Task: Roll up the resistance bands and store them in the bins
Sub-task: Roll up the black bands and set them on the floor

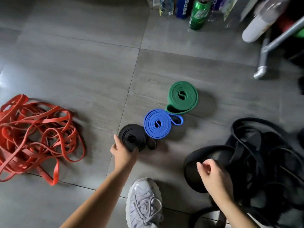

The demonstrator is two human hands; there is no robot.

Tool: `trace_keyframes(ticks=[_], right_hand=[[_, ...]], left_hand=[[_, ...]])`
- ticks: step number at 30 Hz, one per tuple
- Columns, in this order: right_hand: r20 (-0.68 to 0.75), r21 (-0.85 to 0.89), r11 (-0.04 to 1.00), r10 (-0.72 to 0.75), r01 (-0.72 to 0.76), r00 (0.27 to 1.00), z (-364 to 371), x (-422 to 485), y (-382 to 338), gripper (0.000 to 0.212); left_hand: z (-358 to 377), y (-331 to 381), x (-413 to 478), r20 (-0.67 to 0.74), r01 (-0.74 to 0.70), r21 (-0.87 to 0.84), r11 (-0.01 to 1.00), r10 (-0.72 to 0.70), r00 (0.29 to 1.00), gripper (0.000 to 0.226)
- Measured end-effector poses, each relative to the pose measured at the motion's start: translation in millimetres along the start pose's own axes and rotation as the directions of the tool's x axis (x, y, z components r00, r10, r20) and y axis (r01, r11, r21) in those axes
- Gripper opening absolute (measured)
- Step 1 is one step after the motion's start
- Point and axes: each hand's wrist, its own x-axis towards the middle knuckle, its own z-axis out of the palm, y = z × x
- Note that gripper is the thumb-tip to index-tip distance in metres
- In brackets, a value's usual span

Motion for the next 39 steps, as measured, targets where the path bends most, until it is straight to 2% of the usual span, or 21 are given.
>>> trace_keyframes(ticks=[1, 3, 4, 5, 7, 9, 10, 12, 14, 18, 20, 22, 24, 26, 28, 30, 31, 33, 35, 37, 39], right_hand=[[0.167, -0.157, 0.981, -0.084, 0.11, 0.982, -0.2, -9.1, 5.1, 0.03], [0.571, -0.405, 0.861, -0.025, 0.308, 0.821, 2.8, -27.0, 11.6, 0.056], [0.655, -0.43, 0.819, -0.006, 0.38, 0.755, 5.0, -34.5, 13.9, 0.059], [0.67, -0.421, 0.811, -0.023, 0.405, 0.742, 3.6, -40.4, 12.6, 0.052], [0.579, -0.378, 0.836, -0.122, 0.398, 0.806, -14.2, -44.6, 2.6, 0.036], [0.457, -0.285, 0.884, -0.216, 0.371, 0.863, -48.5, -36.5, -12.5, 0.03], [0.387, -0.181, 0.923, -0.251, 0.34, 0.887, -71.0, -31.0, -21.6, 0.028], [0.293, 0.096, 0.975, -0.222, 0.202, 0.93, -126.0, -26.9, -39.7, 0.027], [0.255, 0.255, 0.959, -0.19, 0.124, 0.948, -175.3, -25.7, -53.4, 0.021], [0.206, 0.276, 0.954, -0.178, 0.117, 0.962, -270.9, -52.0, -59.0, 0.021], [0.152, 0.304, 0.946, -0.162, 0.11, 0.975, -315.1, -71.8, -54.1, 0.016], [0.08, 0.369, 0.92, -0.176, 0.135, 0.981, -355.4, -96.3, -51.2, 0.013], [-0.024, 0.444, 0.875, -0.203, 0.192, 0.979, -390.1, -120.1, -52.4, 0.015], [-0.126, 0.493, 0.831, -0.223, 0.256, 0.967, -420.5, -141.9, -54.2, 0.014], [-0.251, 0.632, 0.705, -0.207, 0.322, 0.946, -444.4, -161.0, -50.8, 0.019], [-0.329, 0.764, 0.53, -0.17, 0.367, 0.929, -456.9, -177.8, -41.8, 0.041], [-0.311, 0.782, 0.504, -0.195, 0.367, 0.93, -457.3, -186.1, -38.6, 0.053], [-0.214, 0.755, 0.56, -0.283, 0.342, 0.935, -443.1, -199.4, -35.0, 0.062], [-0.152, 0.716, 0.644, -0.235, 0.27, 0.96, -415.4, -206.9, -31.6, 0.049], [-0.161, 0.738, 0.645, -0.117, 0.199, 0.98, -387.2, -214.1, -25.7, 0.028], [-0.162, 0.741, 0.651, -0.067, 0.166, 0.984, -365.3, -221.9, -19.1, 0.012]], left_hand=[[2.5, -0.5, -10.1, -0.021, -0.019, 0.011, 1.0, 0.019, 1.0, 0.092], [7.6, -1.0, -33.8, -0.005, -0.102, 0.123, 0.987, 0.104, 0.995, 0.089], [9.5, 0.6, -47.6, 0.04, -0.175, 0.195, 0.965, 0.171, 0.984, 0.088], [10.7, 4.1, -61.6, 0.113, -0.266, 0.253, 0.93, 0.245, 0.963, 0.085], [9.0, 20.3, -89.3, 0.318, -0.454, 0.276, 0.847, 0.365, 0.875, 0.078], [3.6, 47.2, -115.8, 0.541, -0.635, 0.244, 0.733, 0.441, 0.716, 0.073], [0.6, 63.6, -129.6, 0.633, -0.714, 0.221, 0.664, 0.459, 0.623, 0.074], [-9.4, 99.8, -158.3, 0.737, -0.833, 0.172, 0.525, 0.492, 0.462, 0.08], [-21.2, 139.0, -182.2, 0.754, -0.899, 0.139, 0.416, 0.544, 0.368, 0.077], [-48.1, 213.5, -255.3, 0.719, -0.979, 0.117, 0.169, 0.666, 0.2, 0.048], [-57.6, 238.8, -296.2, 0.722, -0.983, 0.113, 0.147, 0.667, 0.183, 0.041], [-64.5, 253.5, -337.0, 0.725, -0.986, 0.082, 0.145, 0.67, 0.159, 0.043], [-70.6, 261.9, -376.6, 0.696, -0.996, 0.005, 0.084, 0.716, 0.064, 0.047], [-81.2, 270.4, -414.7, 0.624, -0.995, -0.078, 0.061, 0.781, -0.001, 0.036], [-100.5, 280.3, -447.6, 0.569, -0.961, -0.212, 0.18, 0.822, 0.028, 0.025], [-120.3, 287.2, -472.2, 0.524, -0.892, -0.355, 0.28, 0.85, 0.058, 0.026], [-128.3, 288.0, -482.6, 0.517, -0.858, -0.407, 0.312, 0.854, 0.065, 0.026], [-139.2, 284.0, -504.5, 0.517, -0.803, -0.48, 0.354, 0.853, 0.066, 0.025], [-149.1, 279.3, -522.8, 0.47, -0.723, -0.574, 0.383, 0.878, 0.092, 0.023], [-162.6, 278.9, -531.4, 0.355, -0.59, -0.708, 0.389, 0.918, 0.179, 0.02], [-180.4, 279.7, -530.7, 0.263, -0.453, -0.816, 0.358, 0.929, 0.262, 0.014]])
